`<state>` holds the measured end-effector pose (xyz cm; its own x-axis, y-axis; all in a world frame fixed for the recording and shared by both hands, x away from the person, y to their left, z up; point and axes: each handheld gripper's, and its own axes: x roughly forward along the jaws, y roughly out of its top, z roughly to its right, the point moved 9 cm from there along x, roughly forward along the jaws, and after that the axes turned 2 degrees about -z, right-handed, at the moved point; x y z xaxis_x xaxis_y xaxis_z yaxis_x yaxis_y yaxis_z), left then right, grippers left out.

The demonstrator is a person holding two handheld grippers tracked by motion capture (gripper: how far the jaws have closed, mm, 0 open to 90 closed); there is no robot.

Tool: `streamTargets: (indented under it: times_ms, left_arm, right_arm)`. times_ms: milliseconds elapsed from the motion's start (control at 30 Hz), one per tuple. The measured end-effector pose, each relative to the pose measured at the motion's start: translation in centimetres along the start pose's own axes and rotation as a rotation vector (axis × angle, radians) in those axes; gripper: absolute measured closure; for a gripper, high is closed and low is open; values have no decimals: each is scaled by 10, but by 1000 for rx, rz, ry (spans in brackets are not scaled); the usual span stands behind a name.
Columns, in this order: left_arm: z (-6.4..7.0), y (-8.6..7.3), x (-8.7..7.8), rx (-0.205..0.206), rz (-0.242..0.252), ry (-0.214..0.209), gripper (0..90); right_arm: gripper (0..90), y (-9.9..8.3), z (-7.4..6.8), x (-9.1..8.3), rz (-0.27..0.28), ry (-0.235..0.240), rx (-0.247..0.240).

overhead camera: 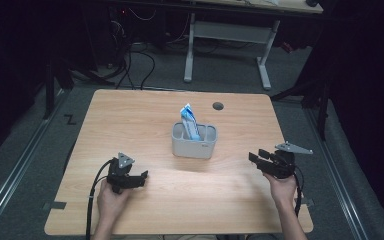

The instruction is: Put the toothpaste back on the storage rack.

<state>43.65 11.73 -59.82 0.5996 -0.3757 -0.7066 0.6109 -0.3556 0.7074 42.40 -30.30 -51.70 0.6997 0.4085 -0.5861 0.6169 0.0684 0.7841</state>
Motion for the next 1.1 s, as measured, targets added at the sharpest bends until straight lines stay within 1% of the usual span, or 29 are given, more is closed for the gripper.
streamTargets:
  times_ms: [67,133,200,333,467,500,667,767,800,1100]
  left_arm:
    - [0,0,0,1,-1,1,175]
    - [0,0,0,1,-1,1,175]
    - [0,0,0,1,-1,1,175]
    - [0,0,0,1,-1,1,175]
    - [0,0,0,1,-1,1,175]
    - [0,0,0,2,-1,1,175]
    - [0,0,0,1,-1,3,174]
    - [0,0,0,1,-1,3,175]
    - [0,0,0,1,-1,3,174]
    - [0,0,0,1,-1,3,175]
  right_arm:
    - [474,-4,-1,7,-33,-8,-23]
    - [474,-6,-3,12,-46,-12,-47]
    - [474,-7,-5,18,-51,-13,-54]
    - [474,-8,-6,24,-48,-16,-66]
    - [474,-11,-6,32,-51,-19,-66]
    - [473,-12,-6,35,-52,-22,-60]
    - [468,-17,-3,47,-57,-38,-64]
    - [466,-19,-2,50,-60,-42,-59]
    - [464,-20,-2,52,-66,-46,-67]
    - [454,-26,2,57,-80,-73,-64]
